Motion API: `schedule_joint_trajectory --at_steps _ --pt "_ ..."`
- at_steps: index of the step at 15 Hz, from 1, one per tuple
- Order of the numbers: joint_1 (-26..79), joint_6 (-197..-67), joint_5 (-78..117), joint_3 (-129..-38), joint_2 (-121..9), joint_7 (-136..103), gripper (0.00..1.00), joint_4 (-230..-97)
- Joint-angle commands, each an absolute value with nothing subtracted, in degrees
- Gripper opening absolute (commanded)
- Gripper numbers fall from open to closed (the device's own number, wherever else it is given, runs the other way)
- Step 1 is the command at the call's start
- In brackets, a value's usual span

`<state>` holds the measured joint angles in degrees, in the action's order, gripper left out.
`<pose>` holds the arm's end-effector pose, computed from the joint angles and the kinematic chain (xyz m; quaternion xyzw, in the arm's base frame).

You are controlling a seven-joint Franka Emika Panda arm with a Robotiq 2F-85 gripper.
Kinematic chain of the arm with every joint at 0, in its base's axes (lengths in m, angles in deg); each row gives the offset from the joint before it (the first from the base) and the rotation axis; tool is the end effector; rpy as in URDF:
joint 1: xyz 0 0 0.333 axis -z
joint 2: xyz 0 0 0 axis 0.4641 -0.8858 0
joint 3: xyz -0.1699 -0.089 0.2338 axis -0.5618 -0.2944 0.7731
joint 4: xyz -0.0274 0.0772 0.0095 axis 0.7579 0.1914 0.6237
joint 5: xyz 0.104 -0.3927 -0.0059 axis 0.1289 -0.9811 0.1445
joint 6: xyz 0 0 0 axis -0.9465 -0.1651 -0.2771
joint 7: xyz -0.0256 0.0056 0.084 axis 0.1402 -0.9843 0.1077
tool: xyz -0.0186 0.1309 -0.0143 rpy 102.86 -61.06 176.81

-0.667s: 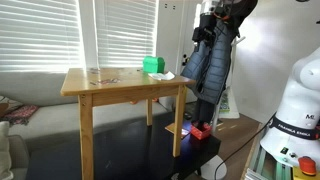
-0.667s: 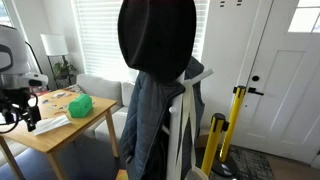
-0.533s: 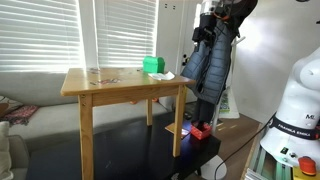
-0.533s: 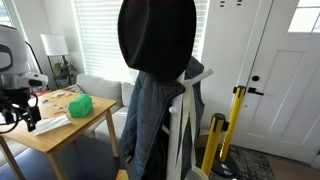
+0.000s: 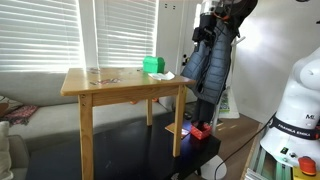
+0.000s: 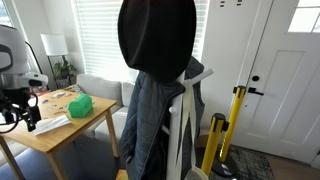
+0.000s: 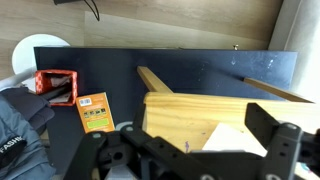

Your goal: Move the green storage box to the left

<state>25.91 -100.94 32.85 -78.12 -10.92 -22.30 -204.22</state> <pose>0.4167 0.0424 0.4810 -0.9932 0.0838 0.0243 0.0769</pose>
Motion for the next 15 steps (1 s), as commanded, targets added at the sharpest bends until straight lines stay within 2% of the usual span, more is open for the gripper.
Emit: schedule_joint_trajectory --at_steps 1,5,11,15 --pt "26.48 -100.74 33.06 -77.67 -10.95 -22.09 1.0 -204.07" --pt "26.48 -100.74 33.06 -77.67 -10.95 -22.09 1.0 -204.07" --pt "27.16 -102.04 30.76 -76.21 -21.0 -25.78 1.0 -191.14" --pt "28.31 -106.45 21.06 -73.55 -29.53 -33.87 1.0 -180.76"
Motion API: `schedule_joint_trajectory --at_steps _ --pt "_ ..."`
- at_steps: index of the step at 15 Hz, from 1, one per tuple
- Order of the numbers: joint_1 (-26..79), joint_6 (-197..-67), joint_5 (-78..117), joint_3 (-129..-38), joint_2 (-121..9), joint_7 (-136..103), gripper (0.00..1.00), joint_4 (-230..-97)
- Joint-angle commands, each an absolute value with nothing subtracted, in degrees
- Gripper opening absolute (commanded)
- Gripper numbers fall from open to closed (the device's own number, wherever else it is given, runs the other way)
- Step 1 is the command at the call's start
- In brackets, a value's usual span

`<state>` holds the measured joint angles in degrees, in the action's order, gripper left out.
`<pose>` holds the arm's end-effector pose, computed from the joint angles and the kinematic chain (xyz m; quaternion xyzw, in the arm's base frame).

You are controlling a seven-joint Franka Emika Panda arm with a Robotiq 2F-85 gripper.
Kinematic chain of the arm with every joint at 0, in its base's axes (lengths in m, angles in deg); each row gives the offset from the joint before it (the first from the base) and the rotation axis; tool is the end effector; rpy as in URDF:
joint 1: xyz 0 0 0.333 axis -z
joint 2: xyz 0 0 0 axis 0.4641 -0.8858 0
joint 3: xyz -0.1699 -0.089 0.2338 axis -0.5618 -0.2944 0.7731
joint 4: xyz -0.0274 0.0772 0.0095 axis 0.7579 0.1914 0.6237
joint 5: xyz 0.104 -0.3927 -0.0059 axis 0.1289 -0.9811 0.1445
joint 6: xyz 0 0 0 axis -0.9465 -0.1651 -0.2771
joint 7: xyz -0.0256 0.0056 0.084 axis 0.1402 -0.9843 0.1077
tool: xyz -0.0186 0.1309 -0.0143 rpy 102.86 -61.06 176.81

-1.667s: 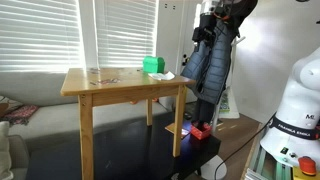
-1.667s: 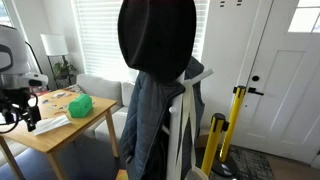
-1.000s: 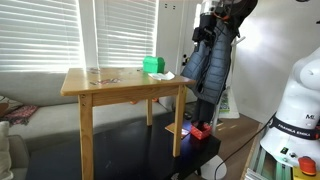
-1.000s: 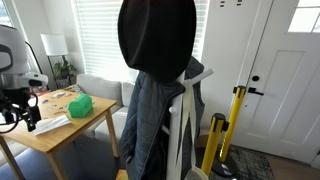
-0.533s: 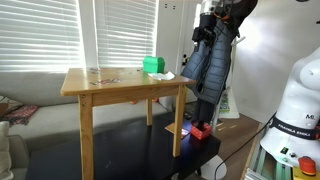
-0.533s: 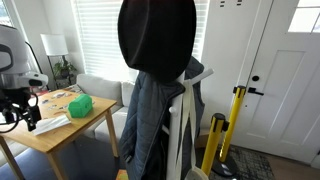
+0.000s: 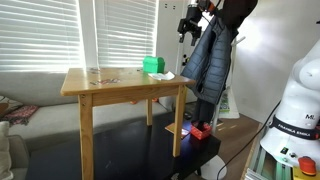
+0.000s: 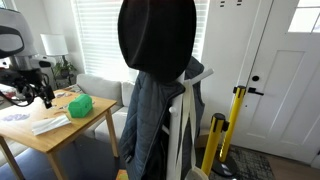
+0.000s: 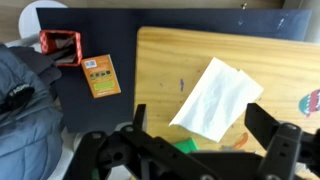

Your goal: Move the green storage box to the left

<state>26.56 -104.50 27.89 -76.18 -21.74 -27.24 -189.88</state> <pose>0.4911 0.0491 0.5240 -0.9929 0.1046 -0.0397 0.0415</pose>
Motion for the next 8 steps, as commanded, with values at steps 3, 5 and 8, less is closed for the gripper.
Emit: schedule_joint_trajectory --at_steps 3,5,8 --pt "27.05 -105.35 15.51 -72.66 -35.58 -38.66 1.0 -173.92" --pt "26.03 -104.97 12.81 -72.46 -39.29 -40.28 1.0 -170.24" --pt "24.63 -105.96 10.9 -72.94 -43.81 -40.59 1.0 -166.23"
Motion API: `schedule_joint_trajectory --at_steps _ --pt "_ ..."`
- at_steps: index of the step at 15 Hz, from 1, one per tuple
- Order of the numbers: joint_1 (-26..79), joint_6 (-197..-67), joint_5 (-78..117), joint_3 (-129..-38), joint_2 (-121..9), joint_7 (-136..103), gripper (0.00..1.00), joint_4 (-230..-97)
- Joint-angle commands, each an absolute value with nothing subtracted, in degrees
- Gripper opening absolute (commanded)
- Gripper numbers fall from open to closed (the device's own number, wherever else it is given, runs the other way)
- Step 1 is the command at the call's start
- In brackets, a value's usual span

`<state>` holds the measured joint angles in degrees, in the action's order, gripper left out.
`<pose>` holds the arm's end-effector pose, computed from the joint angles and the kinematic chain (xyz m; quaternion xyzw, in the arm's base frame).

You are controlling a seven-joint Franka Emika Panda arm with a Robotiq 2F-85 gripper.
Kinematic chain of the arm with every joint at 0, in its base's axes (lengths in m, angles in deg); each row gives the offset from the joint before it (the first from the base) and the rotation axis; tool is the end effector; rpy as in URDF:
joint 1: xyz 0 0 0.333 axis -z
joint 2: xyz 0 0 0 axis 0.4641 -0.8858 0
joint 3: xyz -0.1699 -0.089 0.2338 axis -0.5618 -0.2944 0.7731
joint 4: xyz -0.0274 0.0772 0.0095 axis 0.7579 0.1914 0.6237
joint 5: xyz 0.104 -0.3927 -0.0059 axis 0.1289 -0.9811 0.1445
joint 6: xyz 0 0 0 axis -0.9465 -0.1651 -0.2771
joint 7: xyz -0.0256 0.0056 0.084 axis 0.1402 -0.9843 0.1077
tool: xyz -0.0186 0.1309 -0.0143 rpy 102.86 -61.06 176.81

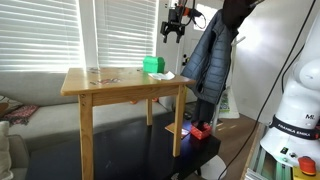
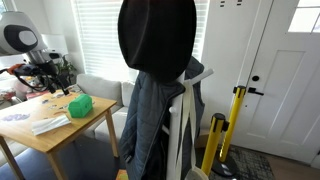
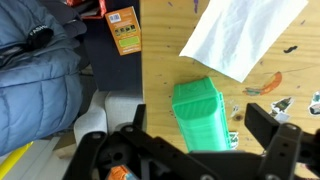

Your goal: Move the green storage box to the left

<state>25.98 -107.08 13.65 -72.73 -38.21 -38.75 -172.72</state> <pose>0.5854 0.0719 0.5268 0.9848 -0.1364 0.0945 0.0522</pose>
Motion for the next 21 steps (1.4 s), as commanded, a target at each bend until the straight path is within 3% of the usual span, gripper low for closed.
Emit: schedule_joint_trajectory --at_steps 1,21 --pt "24.2 -106.31 10.79 -73.18 -45.04 -40.37 1.0 -165.16" --pt "20.91 -114.13 9.64 -77.31 -59.35 -32.66 1.0 -156.84"
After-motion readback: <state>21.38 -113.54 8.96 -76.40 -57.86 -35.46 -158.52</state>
